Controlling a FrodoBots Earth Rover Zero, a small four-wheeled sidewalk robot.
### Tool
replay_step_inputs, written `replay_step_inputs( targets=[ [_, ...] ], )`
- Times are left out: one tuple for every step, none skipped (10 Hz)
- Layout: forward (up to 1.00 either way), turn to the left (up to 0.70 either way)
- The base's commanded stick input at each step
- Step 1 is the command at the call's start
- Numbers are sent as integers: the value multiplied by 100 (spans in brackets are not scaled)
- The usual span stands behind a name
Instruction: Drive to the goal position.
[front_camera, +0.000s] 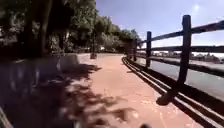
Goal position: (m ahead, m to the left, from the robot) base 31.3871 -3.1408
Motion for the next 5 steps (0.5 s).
replay_step_inputs(
  targets=[
    [100,0],
    [100,0],
    [100,0],
    [100,0],
    [100,0]
  ],
)
